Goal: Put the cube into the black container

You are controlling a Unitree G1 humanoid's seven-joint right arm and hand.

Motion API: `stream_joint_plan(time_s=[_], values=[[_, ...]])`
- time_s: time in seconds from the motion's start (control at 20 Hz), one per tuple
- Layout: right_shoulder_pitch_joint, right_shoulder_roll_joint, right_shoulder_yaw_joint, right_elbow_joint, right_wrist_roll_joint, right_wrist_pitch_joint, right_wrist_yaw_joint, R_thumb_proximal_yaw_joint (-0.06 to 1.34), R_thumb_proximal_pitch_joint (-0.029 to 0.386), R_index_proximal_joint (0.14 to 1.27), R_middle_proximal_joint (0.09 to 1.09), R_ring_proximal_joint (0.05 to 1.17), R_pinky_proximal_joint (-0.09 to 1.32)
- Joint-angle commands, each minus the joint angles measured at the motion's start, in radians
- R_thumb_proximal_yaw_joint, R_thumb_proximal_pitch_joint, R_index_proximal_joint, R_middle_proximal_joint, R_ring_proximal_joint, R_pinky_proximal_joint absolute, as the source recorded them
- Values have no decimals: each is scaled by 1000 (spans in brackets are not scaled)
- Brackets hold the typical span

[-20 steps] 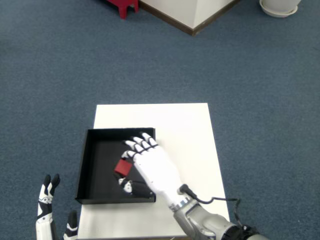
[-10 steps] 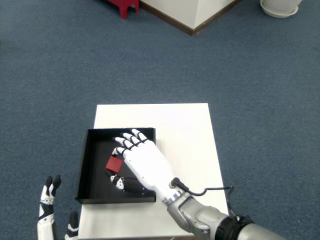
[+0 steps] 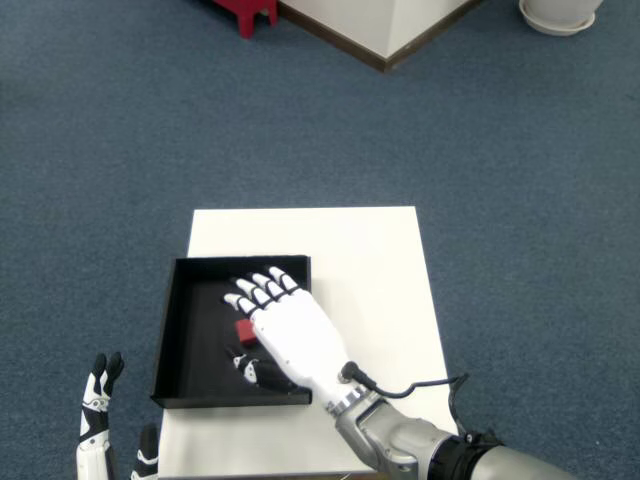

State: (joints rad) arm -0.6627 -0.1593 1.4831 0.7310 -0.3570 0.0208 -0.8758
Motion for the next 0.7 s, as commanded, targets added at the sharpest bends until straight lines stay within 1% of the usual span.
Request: stream_joint_plan(time_s=[0.05,0.3,0.4,0.45,0.5,0.55,0.6,0.65,0.7], values=[[-29,7,-21,-17,8,9,-79,800,171,361,189,220,146],[-4,3,-23,-10,4,1,-134,788,191,368,183,214,129],[34,-13,-47,-53,23,-36,-225,755,195,359,178,206,117],[68,-37,-73,-102,38,-77,-290,667,185,359,182,208,119],[96,-71,-96,-149,53,-114,-337,528,168,356,184,208,116],[116,-111,-110,-194,61,-140,-367,420,157,349,184,206,107],[139,-157,-115,-244,59,-155,-395,354,153,342,183,205,99],[161,-198,-118,-285,54,-160,-421,329,151,339,183,206,98],[204,-259,-119,-336,48,-164,-459,314,151,335,185,208,97]])
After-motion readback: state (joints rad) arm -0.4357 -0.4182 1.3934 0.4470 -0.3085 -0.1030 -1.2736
